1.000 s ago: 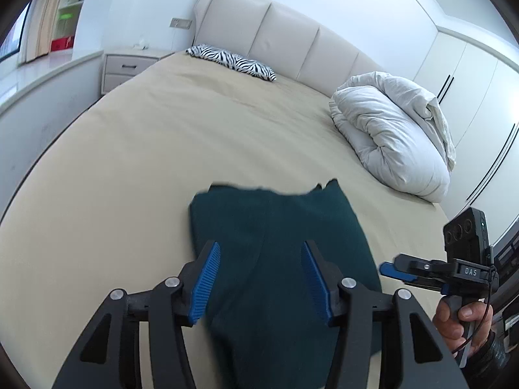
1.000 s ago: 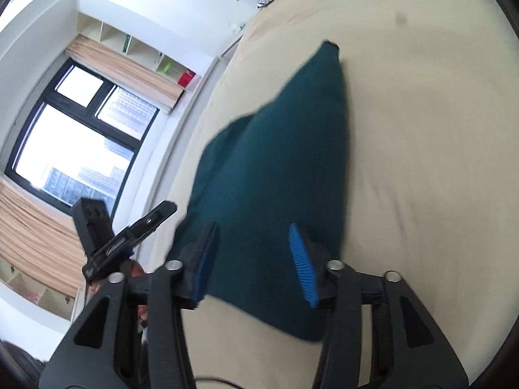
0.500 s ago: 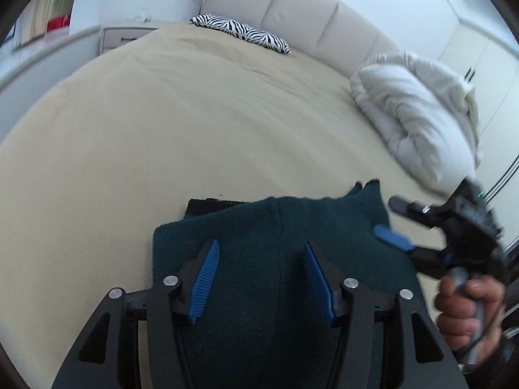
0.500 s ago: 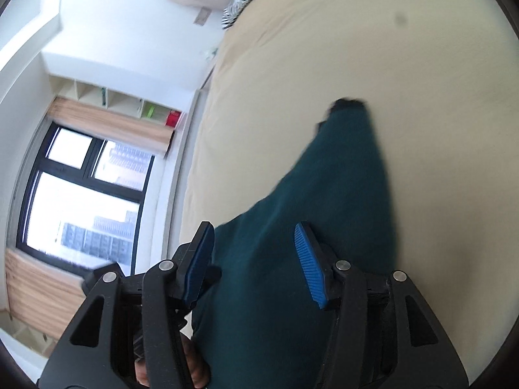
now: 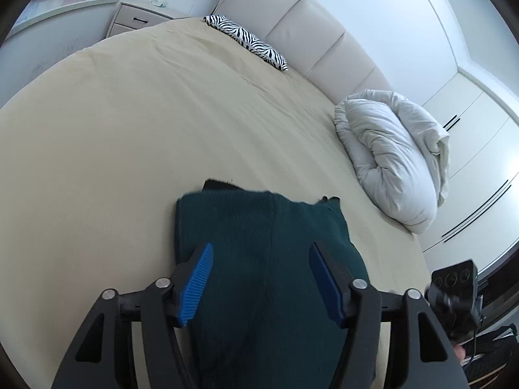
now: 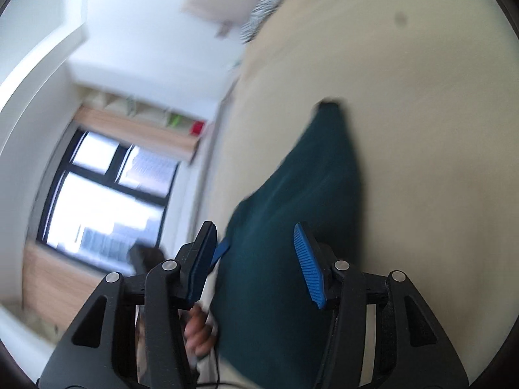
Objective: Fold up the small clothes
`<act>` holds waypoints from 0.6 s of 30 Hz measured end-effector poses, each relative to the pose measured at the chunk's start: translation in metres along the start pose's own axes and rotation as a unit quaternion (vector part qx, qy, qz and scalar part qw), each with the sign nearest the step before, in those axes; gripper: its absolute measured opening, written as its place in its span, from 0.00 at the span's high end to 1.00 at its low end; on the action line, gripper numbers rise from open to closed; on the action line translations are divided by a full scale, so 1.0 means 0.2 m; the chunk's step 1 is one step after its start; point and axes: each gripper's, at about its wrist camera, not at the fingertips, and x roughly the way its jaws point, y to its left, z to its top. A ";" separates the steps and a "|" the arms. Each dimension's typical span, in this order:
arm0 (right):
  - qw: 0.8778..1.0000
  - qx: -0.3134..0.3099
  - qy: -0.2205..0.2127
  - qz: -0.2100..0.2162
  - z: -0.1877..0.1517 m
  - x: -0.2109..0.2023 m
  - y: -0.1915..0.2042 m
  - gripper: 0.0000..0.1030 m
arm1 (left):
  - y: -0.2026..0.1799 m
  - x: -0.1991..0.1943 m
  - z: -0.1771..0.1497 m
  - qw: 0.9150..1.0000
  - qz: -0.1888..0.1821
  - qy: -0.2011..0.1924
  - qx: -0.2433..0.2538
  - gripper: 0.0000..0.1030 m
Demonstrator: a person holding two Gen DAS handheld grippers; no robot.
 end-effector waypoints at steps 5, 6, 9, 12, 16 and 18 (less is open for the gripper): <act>0.996 -0.036 0.084 -0.002 -0.29 0.16 0.01 0.40 | 0.11 0.02 -0.11 0.998 0.032 0.043 -0.011 0.39; 0.996 -0.026 0.085 0.001 -0.31 0.17 -0.02 0.46 | 0.13 0.00 -0.12 0.999 0.025 0.040 -0.014 0.39; 0.998 -0.011 0.069 -0.005 -0.32 0.08 -0.04 0.48 | 0.16 -0.12 -0.16 0.999 0.021 0.033 -0.020 0.39; 0.997 -0.041 0.037 -0.046 -0.30 -0.04 0.00 0.39 | 0.18 -0.19 -0.17 0.999 0.007 0.025 -0.030 0.30; 0.997 -0.029 0.012 -0.066 -0.21 -0.09 -0.03 0.23 | 0.21 -0.16 -0.16 0.998 -0.003 0.042 -0.051 0.28; 0.998 -0.017 0.014 -0.066 -0.16 -0.09 -0.07 0.23 | 0.19 -0.13 -0.16 0.997 0.002 0.054 -0.046 0.28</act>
